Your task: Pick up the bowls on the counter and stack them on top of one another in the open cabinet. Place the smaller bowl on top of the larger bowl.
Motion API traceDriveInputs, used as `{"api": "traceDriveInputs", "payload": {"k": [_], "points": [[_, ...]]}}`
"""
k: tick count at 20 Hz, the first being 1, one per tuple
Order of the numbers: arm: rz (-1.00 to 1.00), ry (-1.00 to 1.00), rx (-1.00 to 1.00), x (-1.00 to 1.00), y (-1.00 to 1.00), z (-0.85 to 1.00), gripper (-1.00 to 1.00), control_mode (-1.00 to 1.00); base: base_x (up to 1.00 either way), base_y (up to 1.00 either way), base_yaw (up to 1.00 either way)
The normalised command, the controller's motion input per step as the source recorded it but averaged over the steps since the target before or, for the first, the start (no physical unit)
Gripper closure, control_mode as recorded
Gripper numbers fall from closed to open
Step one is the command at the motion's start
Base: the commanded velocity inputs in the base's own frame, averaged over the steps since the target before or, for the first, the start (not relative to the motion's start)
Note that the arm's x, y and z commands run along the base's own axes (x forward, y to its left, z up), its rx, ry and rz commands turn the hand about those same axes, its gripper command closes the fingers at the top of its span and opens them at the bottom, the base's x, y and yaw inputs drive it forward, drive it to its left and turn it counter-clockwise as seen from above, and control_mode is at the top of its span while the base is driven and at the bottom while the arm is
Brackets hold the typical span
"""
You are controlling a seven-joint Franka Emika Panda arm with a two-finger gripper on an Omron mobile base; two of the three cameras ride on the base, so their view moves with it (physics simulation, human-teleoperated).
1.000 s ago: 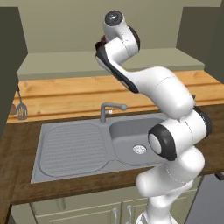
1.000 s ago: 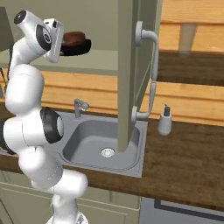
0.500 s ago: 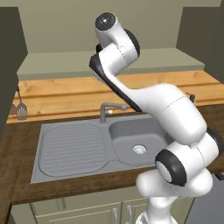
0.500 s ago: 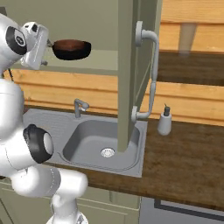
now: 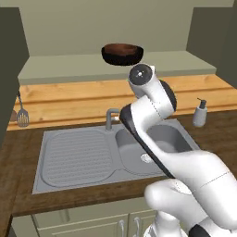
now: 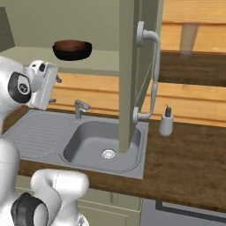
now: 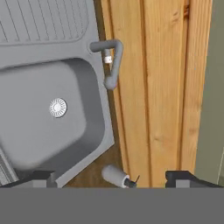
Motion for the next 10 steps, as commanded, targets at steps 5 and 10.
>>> {"api": "traceDriveInputs", "payload": {"k": [5, 10], "points": [[-0.01, 0.03, 0.01, -0.88, -1.00, -1.00, -1.00, -1.00, 0.00, 0.00, 0.00], [0.00, -0.07, 0.07, 0.00, -0.62, -0.60, -1.00, -1.00, 0.00, 0.00, 0.00]]}}
